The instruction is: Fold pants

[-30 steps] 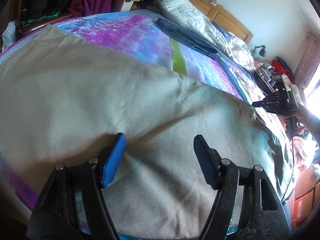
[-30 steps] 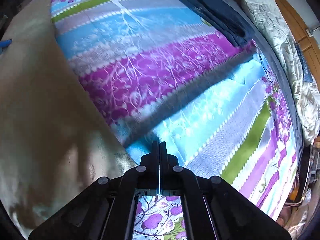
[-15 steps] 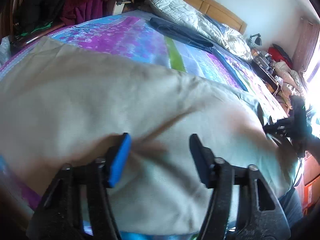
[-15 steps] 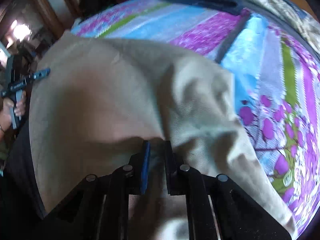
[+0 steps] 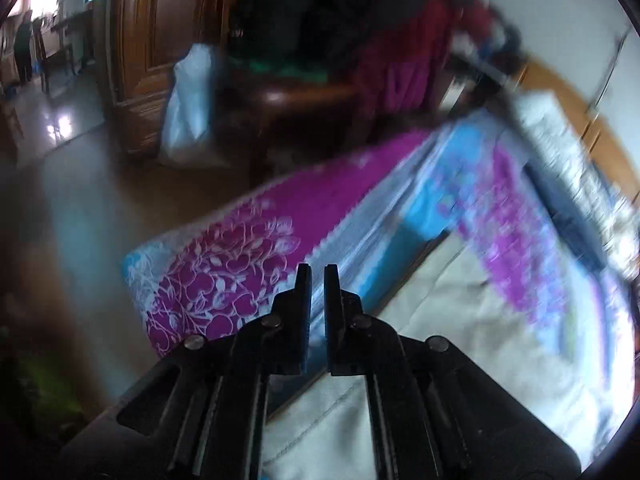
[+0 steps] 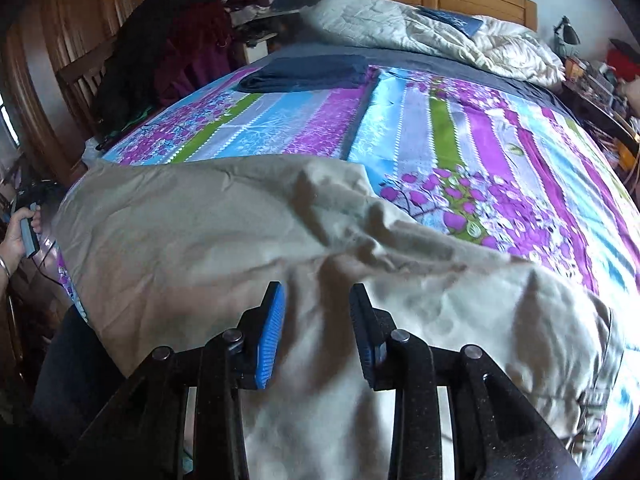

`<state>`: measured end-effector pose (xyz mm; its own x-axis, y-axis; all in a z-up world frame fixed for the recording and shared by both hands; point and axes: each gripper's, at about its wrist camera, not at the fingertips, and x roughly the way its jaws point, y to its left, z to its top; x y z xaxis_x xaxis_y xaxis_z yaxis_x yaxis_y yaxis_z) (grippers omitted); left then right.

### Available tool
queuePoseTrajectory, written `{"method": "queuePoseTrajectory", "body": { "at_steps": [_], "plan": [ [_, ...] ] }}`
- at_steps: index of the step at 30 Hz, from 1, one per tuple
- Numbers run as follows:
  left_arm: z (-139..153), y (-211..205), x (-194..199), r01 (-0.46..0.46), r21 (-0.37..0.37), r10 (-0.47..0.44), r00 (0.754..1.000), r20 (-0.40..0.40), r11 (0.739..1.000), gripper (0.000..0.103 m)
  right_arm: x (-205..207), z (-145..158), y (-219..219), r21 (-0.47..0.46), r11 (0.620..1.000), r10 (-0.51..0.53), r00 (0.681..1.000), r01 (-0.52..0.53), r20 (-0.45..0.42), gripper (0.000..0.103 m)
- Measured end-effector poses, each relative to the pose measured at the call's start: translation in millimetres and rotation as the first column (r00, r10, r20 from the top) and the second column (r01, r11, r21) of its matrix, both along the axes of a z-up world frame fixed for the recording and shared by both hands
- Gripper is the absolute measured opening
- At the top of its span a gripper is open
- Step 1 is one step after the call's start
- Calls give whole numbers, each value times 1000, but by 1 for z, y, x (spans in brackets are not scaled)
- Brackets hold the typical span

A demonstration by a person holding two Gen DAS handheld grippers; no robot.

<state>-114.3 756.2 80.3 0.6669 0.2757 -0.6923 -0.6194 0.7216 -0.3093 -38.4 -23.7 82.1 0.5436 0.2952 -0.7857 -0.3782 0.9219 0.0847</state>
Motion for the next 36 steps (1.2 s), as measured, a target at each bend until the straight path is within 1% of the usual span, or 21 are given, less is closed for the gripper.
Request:
{"method": "queuePoseTrajectory", "body": {
  "at_steps": [1,2,4,5,6,7,8,9,11,12,14,16,19,22,25,27,30,31,33,35,36],
  "plan": [
    [6,-4,-15,14,-47,-10,997,71,999,11,-7,-1,-3,-7,1000,-12,1000,12,-1,36],
    [10,-11,-30,25,-79,-16,993,117,997,12,-15,-2,-6,-16,1000,-19,1000,19,-1,37],
    [8,-30,-58,68,-132,-45,984,175,989,14,-27,-5,-5,-20,1000,-4,1000,4,-10,37],
    [5,-37,-68,80,-155,-51,982,184,985,16,-29,-7,0,-20,1000,9,1000,-10,-16,37],
    [-3,-46,-83,89,-195,-51,980,192,977,19,-31,-9,5,-15,1000,26,999,-26,-23,37],
    [-11,-51,-91,90,-231,-43,979,200,969,28,-34,-11,13,-3,999,48,998,-48,-30,37],
    [-23,-59,-104,76,-282,-16,978,209,956,37,-35,-11,23,7,997,74,997,-74,-33,37],
    [-31,-62,-113,63,-313,7,976,218,947,40,-34,-11,35,14,995,104,994,-104,-32,37],
    [-50,-69,-124,65,-363,30,968,249,929,43,-31,-8,60,33,986,167,986,-166,-26,37],
    [-52,-71,-124,66,-362,27,969,246,930,43,-30,-6,73,44,979,199,980,-197,-21,37],
    [-58,-77,-117,76,-327,2,973,232,942,44,-28,-2,99,56,965,257,966,-256,-10,37],
    [-60,-77,-110,73,-311,-7,978,208,948,44,-29,3,123,58,950,307,952,-306,-3,37],
    [-65,-76,-108,69,-302,0,975,224,951,44,-33,5,150,44,931,363,932,-363,-3,38],
    [-70,-75,-115,80,-314,6,965,261,946,44,-37,0,170,4,916,401,916,-401,-20,38],
    [-71,-73,-117,110,-329,-2,950,313,938,44,-36,-8,184,-21,908,417,908,-418,-38,38],
    [-68,-72,-113,125,-317,-10,940,342,940,44,-29,-11,193,-16,902,430,902,-431,-42,38],
    [-62,-67,-108,140,-302,-22,932,363,943,44,-17,-13,211,-7,889,458,888,-458,-32,38],
    [-61,-66,-104,142,-297,-27,932,360,944,44,-14,-13,219,-5,880,474,880,-474,-28,38],
    [-61,-61,-99,143,-290,-34,936,350,946,44,-4,-15,243,-10,850,526,850,-526,-20,38],
    [-61,-57,-96,150,-291,-38,932,360,945,42,11,-15,276,-7,805,593,805,-593,-15,38],
    [-60,-56,-94,153,-289,-41,932,361,945,42,20,-14,297,8,776,631,775,-631,-16,38]
  ]
}}
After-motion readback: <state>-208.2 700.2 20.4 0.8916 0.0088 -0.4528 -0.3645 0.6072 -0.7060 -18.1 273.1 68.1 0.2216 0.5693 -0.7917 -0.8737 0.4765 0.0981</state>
